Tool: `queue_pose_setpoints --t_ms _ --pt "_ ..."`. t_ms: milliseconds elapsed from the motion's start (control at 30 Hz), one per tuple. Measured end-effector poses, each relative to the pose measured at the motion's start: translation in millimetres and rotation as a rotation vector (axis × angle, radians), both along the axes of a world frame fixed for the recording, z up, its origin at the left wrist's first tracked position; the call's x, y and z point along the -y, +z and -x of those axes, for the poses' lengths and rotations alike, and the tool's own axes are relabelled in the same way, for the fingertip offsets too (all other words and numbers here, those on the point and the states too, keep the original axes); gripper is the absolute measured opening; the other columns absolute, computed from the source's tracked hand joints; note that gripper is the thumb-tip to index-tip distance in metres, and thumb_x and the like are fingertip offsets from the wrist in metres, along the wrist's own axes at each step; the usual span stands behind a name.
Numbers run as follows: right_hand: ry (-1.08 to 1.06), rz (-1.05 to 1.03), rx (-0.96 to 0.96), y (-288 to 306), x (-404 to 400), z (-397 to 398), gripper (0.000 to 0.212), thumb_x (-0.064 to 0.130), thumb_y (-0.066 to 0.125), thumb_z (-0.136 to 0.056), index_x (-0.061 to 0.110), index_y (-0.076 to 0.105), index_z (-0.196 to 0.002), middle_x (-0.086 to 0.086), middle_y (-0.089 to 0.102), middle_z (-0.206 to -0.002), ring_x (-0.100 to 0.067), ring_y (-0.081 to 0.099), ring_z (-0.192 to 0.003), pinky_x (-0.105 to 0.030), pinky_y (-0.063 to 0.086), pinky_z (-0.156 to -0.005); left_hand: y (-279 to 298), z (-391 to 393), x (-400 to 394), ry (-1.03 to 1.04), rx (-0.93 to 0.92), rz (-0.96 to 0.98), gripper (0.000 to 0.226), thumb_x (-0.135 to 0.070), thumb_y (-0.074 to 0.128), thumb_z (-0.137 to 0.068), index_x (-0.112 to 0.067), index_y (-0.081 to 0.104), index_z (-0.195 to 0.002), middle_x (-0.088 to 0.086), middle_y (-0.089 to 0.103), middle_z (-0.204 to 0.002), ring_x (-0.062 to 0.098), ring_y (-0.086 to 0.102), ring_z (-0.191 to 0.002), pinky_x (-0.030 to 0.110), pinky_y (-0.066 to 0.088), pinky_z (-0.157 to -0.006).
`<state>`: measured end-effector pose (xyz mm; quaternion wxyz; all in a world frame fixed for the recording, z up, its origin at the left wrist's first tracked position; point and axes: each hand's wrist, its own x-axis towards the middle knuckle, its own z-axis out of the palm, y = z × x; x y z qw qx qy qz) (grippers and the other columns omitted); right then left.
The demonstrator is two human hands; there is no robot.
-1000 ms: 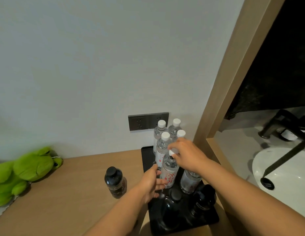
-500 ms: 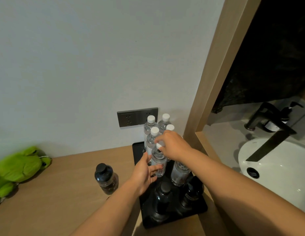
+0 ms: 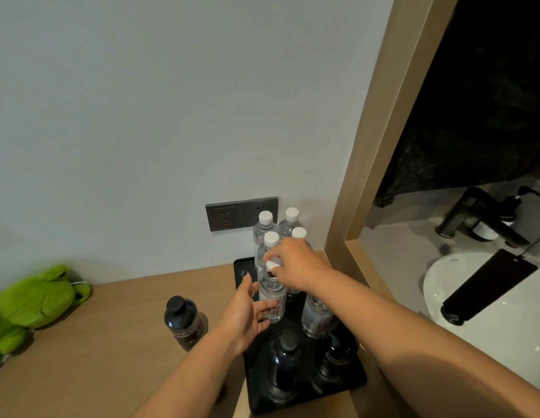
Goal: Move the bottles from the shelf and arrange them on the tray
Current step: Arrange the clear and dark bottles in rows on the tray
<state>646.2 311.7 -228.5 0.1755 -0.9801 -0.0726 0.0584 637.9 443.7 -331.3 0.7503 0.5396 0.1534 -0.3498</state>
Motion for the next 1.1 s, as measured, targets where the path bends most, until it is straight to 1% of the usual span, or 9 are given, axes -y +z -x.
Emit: queue_pose_setpoints --t_ms 67,200,367,467,533,667,833,967,1100 --pt "0.005 0.011 -0.014 0.7 -1.5 -1.7 0.015 0.01 0.059 -0.085 0.015 0.071 -0.093 -0.006 0.059 -0.094 -0.024 0.054 -0.085 -0.028 0.047 -0.068 0.2 -0.2 -0.4 -0.01 -0.001 -0.005 0.063 -0.06 0.018 -0.097 -0.027 0.022 -0.151 0.023 0.057 -0.131 0.032 0.041 -0.134 0.048 0.023 -0.115" --pt "0.011 0.078 0.002 -0.9 -4.2 -0.3 0.024 0.007 0.062 -0.085 0.014 0.07 -0.107 -0.01 0.06 -0.11 -0.027 0.059 -0.099 -0.034 0.052 -0.082 3.3 0.2 -0.2 -0.022 -0.002 -0.011 0.065 -0.061 0.017 -0.097 -0.026 0.024 -0.15 0.024 0.06 -0.128 0.032 0.041 -0.134 0.047 0.026 -0.11" --pt "0.009 0.083 -0.001 -1.4 -1.0 -0.7 0.027 0.006 0.062 -0.086 0.012 0.068 -0.112 -0.012 0.061 -0.113 -0.029 0.06 -0.099 -0.034 0.052 -0.081 3.8 3.4 6.5 0.016 0.003 -0.025 0.063 -0.059 0.018 -0.097 -0.024 0.029 -0.149 0.021 0.065 -0.121 0.032 0.045 -0.131 0.05 0.024 -0.113" --pt "0.007 0.084 -0.004 -1.4 4.2 -1.2 0.028 0.005 0.062 -0.086 0.013 0.069 -0.112 -0.012 0.062 -0.112 -0.028 0.061 -0.098 -0.03 0.05 -0.079 7.2 5.0 12.8 0.023 0.014 -0.034 0.058 -0.055 0.017 -0.099 -0.023 0.04 -0.142 0.017 0.07 -0.107 0.026 0.056 -0.11 0.045 0.036 -0.099" --pt "-0.005 0.08 -0.004 -1.7 4.1 -0.5 0.029 0.004 0.063 -0.086 0.013 0.068 -0.113 -0.012 0.062 -0.114 -0.029 0.061 -0.101 -0.031 0.051 -0.081 9.4 4.8 14.5 0.021 0.012 -0.054 0.058 -0.054 0.016 -0.1 -0.022 0.041 -0.14 0.018 0.069 -0.109 0.023 0.056 -0.105 0.046 0.034 -0.099" --pt "-0.008 0.062 0.005 -3.1 3.9 -1.2 0.027 0.006 0.063 -0.086 0.013 0.069 -0.112 -0.012 0.062 -0.114 -0.028 0.061 -0.1 -0.031 0.05 -0.082 12.4 3.1 13.7 0.033 -0.006 -0.086 0.06 -0.056 0.016 -0.099 -0.022 0.035 -0.145 0.019 0.069 -0.112 0.027 0.051 -0.118 0.049 0.031 -0.1" --pt "0.015 0.024 0.012 -4.0 9.4 -1.7 0.025 0.005 0.061 -0.086 0.011 0.069 -0.11 -0.012 0.062 -0.11 -0.027 0.059 -0.097 -0.029 0.048 -0.078 18.4 6.1 14.1 0.055 -0.004 -0.111 0.061 -0.056 0.017 -0.099 -0.021 0.034 -0.146 0.017 0.07 -0.112 0.028 0.049 -0.118 0.049 0.03 -0.102" --pt "0.038 0.01 -0.006 -3.2 12.1 -2.7 0.022 0.007 0.06 -0.085 0.011 0.07 -0.104 -0.011 0.065 -0.101 -0.026 0.059 -0.09 -0.027 0.044 -0.07 23.7 11.9 16.6 0.064 -0.013 -0.112 0.06 -0.055 0.018 -0.099 -0.022 0.03 -0.148 0.018 0.061 -0.127 0.032 0.037 -0.136 0.05 0.027 -0.111" --pt "0.0 -0.233 -0.089 -1.9 29.3 -2.3 0.037 0.017 0.064 -0.087 0.018 0.064 -0.123 -0.006 0.065 -0.122 -0.023 0.06 -0.111 -0.033 0.047 -0.094 33.8 26.1 19.8 0.116 0.008 -0.086 0.055 -0.046 0.026 -0.102 -0.017 0.028 -0.148 0.012 0.066 -0.115 0.029 0.036 -0.138 0.051 0.022 -0.116"
